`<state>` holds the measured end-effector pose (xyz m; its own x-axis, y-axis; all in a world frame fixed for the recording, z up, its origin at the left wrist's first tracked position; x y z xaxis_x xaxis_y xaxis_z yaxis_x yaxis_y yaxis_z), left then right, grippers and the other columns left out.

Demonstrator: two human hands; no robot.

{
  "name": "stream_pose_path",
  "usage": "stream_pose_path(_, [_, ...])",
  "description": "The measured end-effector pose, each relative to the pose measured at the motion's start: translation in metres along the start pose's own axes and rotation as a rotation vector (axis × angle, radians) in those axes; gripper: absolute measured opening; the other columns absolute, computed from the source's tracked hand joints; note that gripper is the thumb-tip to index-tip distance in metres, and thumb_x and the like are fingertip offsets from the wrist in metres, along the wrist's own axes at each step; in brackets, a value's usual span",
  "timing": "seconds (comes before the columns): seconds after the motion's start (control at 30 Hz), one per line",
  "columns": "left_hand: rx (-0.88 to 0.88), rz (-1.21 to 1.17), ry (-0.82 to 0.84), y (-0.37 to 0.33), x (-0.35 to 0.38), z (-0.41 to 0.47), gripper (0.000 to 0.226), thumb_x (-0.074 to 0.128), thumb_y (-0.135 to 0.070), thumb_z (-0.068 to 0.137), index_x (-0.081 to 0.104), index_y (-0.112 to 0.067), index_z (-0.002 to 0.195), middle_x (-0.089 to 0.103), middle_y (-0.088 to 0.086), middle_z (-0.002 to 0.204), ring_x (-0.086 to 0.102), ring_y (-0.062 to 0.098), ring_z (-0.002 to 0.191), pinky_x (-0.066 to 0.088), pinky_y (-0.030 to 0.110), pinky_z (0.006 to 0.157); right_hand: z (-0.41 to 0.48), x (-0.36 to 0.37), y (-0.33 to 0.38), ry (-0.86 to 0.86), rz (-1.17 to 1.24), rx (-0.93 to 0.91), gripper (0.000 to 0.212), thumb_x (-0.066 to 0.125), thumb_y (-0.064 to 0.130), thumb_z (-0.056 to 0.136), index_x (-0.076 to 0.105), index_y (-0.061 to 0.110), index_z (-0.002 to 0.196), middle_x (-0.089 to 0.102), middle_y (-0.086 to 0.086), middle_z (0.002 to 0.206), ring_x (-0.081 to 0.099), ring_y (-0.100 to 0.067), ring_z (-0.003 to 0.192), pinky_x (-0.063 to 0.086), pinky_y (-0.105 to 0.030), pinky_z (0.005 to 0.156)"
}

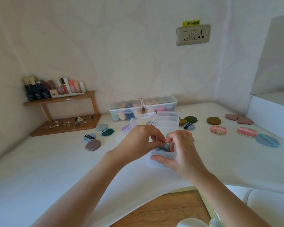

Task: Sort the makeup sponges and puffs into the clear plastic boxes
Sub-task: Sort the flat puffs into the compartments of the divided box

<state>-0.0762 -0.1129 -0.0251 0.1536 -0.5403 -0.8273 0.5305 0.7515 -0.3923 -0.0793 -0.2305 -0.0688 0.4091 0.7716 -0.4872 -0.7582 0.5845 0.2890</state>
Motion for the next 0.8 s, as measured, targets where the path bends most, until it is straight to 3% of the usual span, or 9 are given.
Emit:
stream_pose_path(0.23, [-0.007, -0.019, 0.038, -0.002, 0.006, 0.000, 0.009, 0.073, -0.017, 0.079, 0.076, -0.018, 0.088, 0.072, -0.007, 0.081, 0.060, -0.002, 0.068, 0.042, 0.004, 0.064, 0.000, -0.009, 0.002, -0.109, -0.019, -0.041, 0.056, 0.053, 0.073, 0.076, 0.043, 0.018, 0.082, 0.049, 0.003, 0.078, 0.040, -0.010, 0.080, 0.031, -0.019, 0.075])
stream_pose_path(0.43, [-0.033, -0.111, 0.088, 0.001, 0.006, 0.000, 0.013, 0.075, -0.014, 0.078, 0.077, -0.016, 0.091, 0.074, -0.005, 0.082, 0.062, -0.007, 0.067, 0.045, 0.004, 0.065, 0.003, -0.004, 0.000, -0.077, -0.190, -0.050, 0.066, 0.050, 0.079, 0.072, 0.056, 0.014, 0.072, 0.053, 0.002, 0.080, 0.050, -0.022, 0.084, 0.029, -0.025, 0.081])
stream_pose_path(0.63, [-0.034, -0.116, 0.129, 0.003, 0.008, -0.001, 0.013, 0.070, -0.010, 0.082, 0.075, -0.014, 0.093, 0.071, -0.008, 0.080, 0.062, -0.006, 0.070, 0.046, 0.005, 0.068, 0.003, -0.003, 0.002, -0.083, -0.286, -0.058, 0.063, 0.053, 0.077, 0.071, 0.061, 0.015, 0.071, 0.059, -0.002, 0.090, 0.050, -0.024, 0.094, 0.036, -0.034, 0.083])
stream_pose_path(0.8, [-0.037, -0.079, 0.177, 0.004, 0.008, 0.001, 0.014, 0.066, -0.012, 0.086, 0.075, -0.015, 0.096, 0.074, -0.002, 0.087, 0.062, -0.005, 0.069, 0.049, 0.007, 0.071, 0.003, 0.003, 0.001, -0.023, -0.319, -0.091, 0.064, 0.051, 0.074, 0.075, 0.072, 0.014, 0.065, 0.065, 0.001, 0.095, 0.050, -0.021, 0.104, 0.033, -0.038, 0.091])
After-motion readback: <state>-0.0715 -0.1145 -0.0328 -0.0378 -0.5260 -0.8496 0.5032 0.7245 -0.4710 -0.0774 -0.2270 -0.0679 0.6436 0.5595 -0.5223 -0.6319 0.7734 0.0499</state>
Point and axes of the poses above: each hand's wrist, its own z-axis towards the middle knuckle, its own x-axis out of the palm, y = z × x, the point moved 7 cm from there along z, towards the middle knuckle
